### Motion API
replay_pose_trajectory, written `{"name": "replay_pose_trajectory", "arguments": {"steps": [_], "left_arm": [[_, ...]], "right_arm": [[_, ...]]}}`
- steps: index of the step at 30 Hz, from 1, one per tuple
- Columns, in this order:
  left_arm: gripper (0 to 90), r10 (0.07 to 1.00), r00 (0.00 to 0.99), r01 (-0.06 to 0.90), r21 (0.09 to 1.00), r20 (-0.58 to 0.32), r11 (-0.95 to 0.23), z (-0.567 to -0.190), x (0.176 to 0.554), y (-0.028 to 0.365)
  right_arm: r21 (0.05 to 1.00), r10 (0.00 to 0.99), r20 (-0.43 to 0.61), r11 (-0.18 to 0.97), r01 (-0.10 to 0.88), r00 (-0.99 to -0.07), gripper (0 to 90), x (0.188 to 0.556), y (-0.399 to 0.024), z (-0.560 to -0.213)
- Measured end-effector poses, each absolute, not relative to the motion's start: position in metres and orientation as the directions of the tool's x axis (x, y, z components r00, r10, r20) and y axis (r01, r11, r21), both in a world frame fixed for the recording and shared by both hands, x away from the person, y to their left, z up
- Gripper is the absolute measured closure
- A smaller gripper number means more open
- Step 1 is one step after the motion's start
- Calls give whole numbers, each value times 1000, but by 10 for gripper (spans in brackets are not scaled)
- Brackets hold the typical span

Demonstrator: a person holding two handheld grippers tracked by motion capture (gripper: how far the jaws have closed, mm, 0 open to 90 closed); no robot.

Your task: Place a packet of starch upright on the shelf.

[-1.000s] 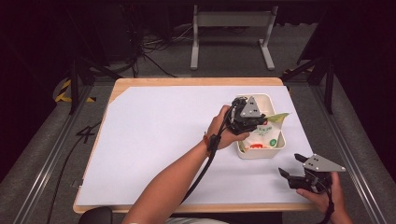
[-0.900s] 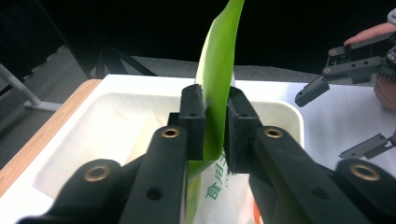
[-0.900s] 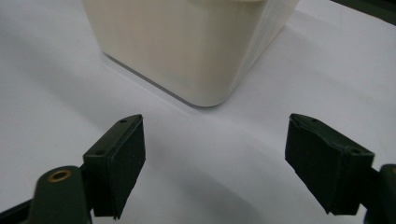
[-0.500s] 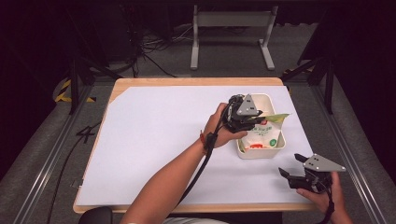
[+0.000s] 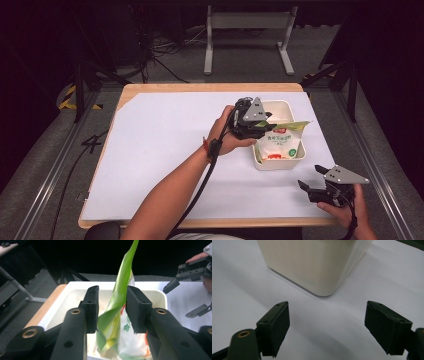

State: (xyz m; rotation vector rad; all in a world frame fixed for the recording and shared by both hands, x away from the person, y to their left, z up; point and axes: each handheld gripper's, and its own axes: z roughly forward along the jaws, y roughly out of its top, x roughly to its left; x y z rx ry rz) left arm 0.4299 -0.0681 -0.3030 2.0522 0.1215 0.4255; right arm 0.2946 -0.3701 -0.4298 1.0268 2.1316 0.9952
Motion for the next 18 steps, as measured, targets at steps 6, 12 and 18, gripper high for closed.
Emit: {"name": "replay_pose_trajectory", "arguments": {"steps": [6,12,18], "left_arm": [[523,263,925,-96,841,273,-532,-305,429,-57],[374,290,900,-104,809,324,-578,-310,427,-52],[286,304,892,-100,804,333,-586,-315,429,-48]], "right_arm": [[809,822,-168,431,400,-545,202,295,-369,-430],[807,821,-171,434,400,-545,202,294,-369,-430],[806,821,-167,433,403,-546,202,295,-369,-430]]}}
